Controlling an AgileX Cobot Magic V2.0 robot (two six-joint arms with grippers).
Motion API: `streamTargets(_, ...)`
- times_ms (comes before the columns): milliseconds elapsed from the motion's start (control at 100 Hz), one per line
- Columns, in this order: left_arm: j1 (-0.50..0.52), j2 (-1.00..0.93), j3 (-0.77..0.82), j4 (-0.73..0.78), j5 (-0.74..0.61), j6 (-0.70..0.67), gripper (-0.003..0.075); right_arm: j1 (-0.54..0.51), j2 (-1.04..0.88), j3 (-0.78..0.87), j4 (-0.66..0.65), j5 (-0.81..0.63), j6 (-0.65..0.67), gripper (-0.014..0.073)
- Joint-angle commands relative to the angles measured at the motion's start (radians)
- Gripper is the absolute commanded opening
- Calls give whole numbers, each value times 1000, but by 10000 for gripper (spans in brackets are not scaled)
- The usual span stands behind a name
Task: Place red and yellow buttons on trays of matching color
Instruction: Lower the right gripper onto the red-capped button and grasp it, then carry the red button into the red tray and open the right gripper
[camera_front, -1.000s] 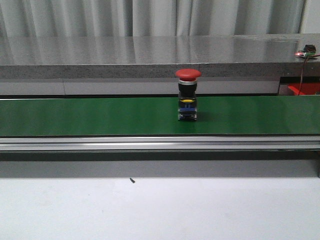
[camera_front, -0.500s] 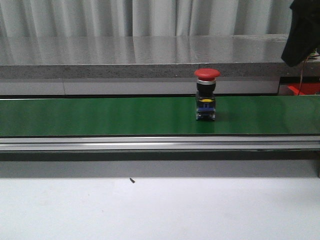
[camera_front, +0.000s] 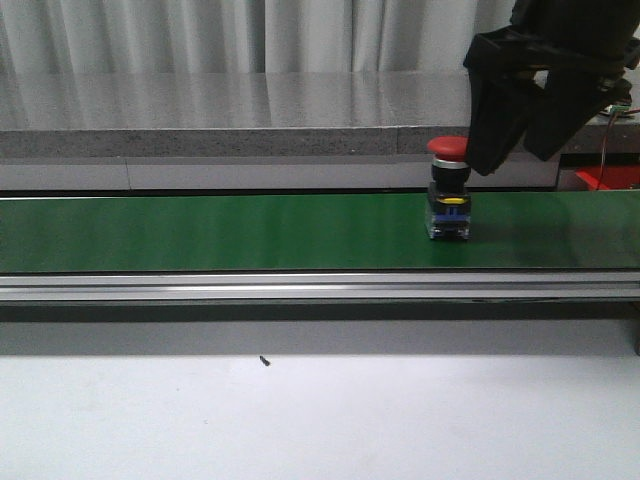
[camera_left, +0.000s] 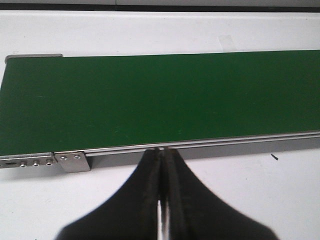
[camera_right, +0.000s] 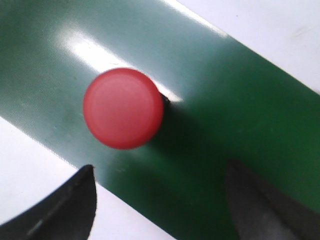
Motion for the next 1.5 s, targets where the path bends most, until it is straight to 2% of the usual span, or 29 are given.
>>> streamTargets(0, -8, -5, -26, -27, -68, -1, -20, -2, -18, -48, 12, -14, -12, 538)
streamTargets(170, -8, -5, -26, -27, -68, -1, -20, -2, 9, -56, 50, -15, -34, 538)
streamTargets(410, -8, -5, -26, -27, -68, -1, -20, -2, 12, -56, 62, -90, -40, 533)
streamTargets(510, -8, -5, -26, -27, -68, -1, -20, -2, 12, -56, 62, -92, -35, 428)
streamTargets(630, -8, -5, -26, -27, -68, -1, -20, -3, 12, -56, 61, -92, -35, 194)
streamTargets(680, -8, -5, -26, -27, -68, -1, -20, -3, 12, -56, 61, -100, -35, 133)
streamTargets(730, -8, -5, -26, -27, -68, -1, -20, -3, 11, -56, 61, -109, -35, 106)
streamTargets(880, -8, -5, -26, -27, -68, -1, -20, -22, -12, -60, 59, -153, -19, 110)
streamTargets(1170, -8, -5, -26, -27, -68, -1, -20, -256, -34, -142, 59, -119, 27, 110)
streamTargets(1490, -8, -5, -26, -27, -68, -1, -20, -498, 0, -146, 64, -217, 29, 110)
